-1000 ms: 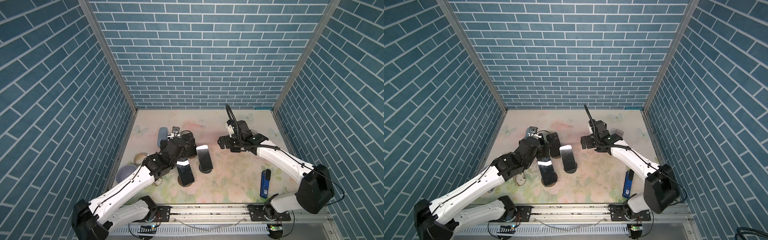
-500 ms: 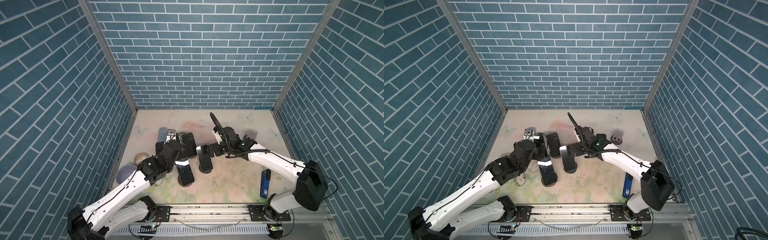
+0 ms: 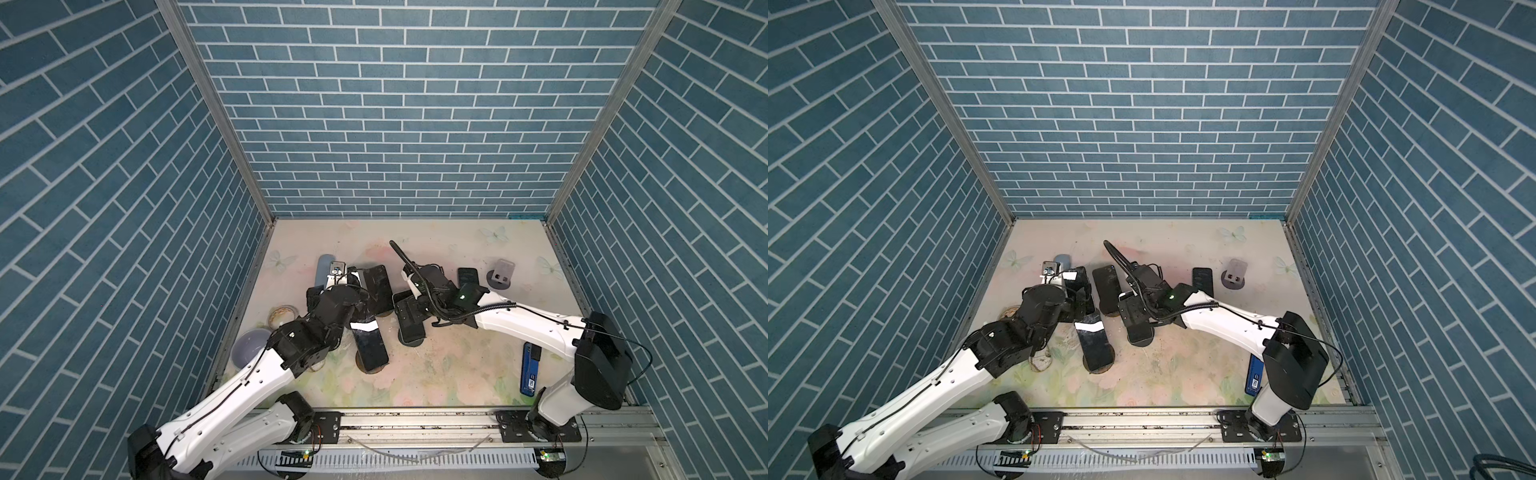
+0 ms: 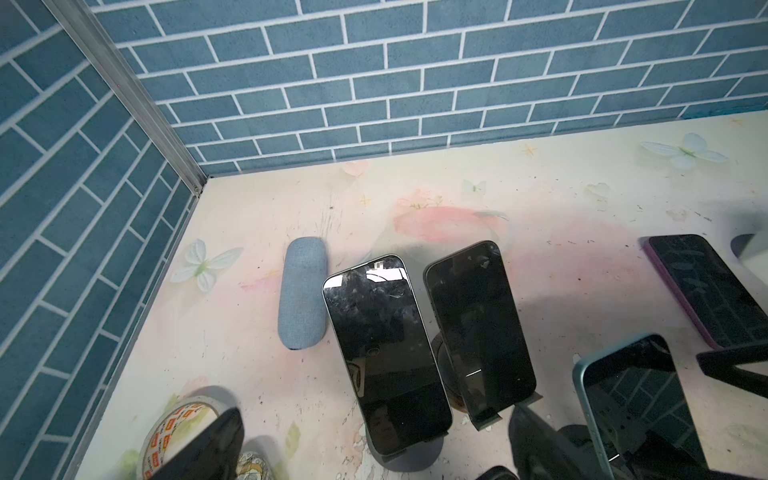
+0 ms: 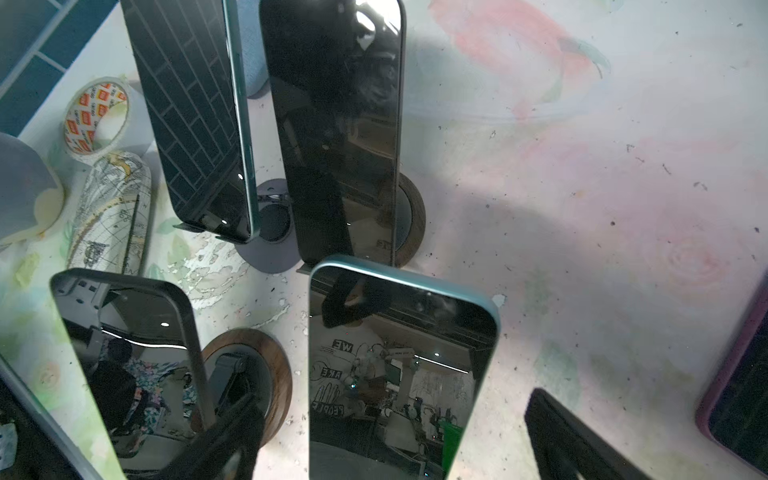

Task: Remove the phone from the phone stand
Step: 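Reach the right gripper to the teal-edged phone on its stand and grip its top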

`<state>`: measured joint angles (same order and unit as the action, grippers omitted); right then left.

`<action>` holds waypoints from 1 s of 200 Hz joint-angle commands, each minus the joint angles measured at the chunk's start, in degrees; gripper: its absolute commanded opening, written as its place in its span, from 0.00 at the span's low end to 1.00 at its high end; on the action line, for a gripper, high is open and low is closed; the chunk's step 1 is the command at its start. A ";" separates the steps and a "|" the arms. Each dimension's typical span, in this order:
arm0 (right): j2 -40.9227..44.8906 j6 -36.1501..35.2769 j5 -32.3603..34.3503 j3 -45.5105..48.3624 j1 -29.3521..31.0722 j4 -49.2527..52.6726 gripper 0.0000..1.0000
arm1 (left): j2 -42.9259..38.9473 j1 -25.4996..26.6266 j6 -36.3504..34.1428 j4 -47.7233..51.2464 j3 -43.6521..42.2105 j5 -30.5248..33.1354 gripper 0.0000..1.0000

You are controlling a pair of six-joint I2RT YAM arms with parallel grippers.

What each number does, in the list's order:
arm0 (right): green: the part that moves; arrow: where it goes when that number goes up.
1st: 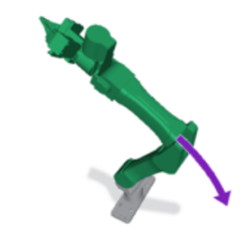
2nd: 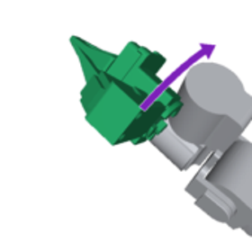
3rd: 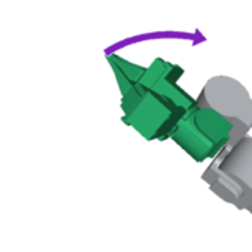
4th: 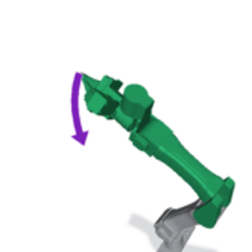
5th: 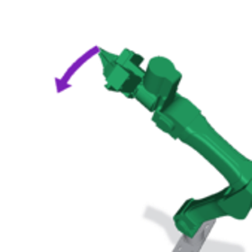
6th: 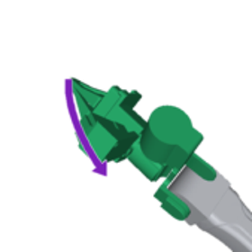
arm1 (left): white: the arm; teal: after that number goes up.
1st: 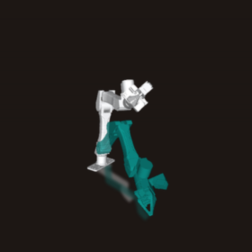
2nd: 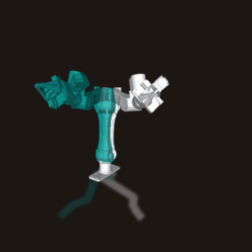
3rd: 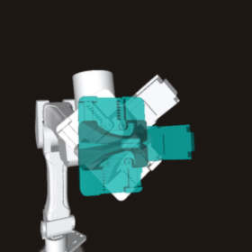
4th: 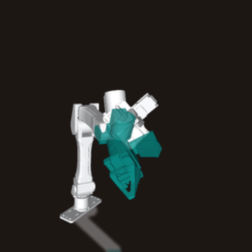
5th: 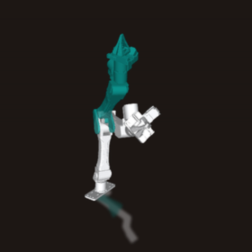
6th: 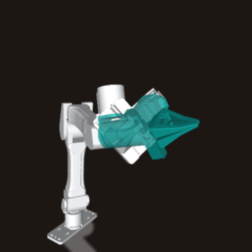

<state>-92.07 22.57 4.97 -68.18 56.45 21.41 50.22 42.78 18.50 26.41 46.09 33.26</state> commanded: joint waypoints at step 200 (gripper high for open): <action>-11.11 8.28 8.29 -10.29 2.39 8.07 0.81 | -4.60 -0.16 1.13 1.69 -4.24 1.63 1.00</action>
<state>-101.95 28.53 11.38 -75.59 58.33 26.63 46.00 42.76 19.11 26.85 42.94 33.85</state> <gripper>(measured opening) 0.834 0.996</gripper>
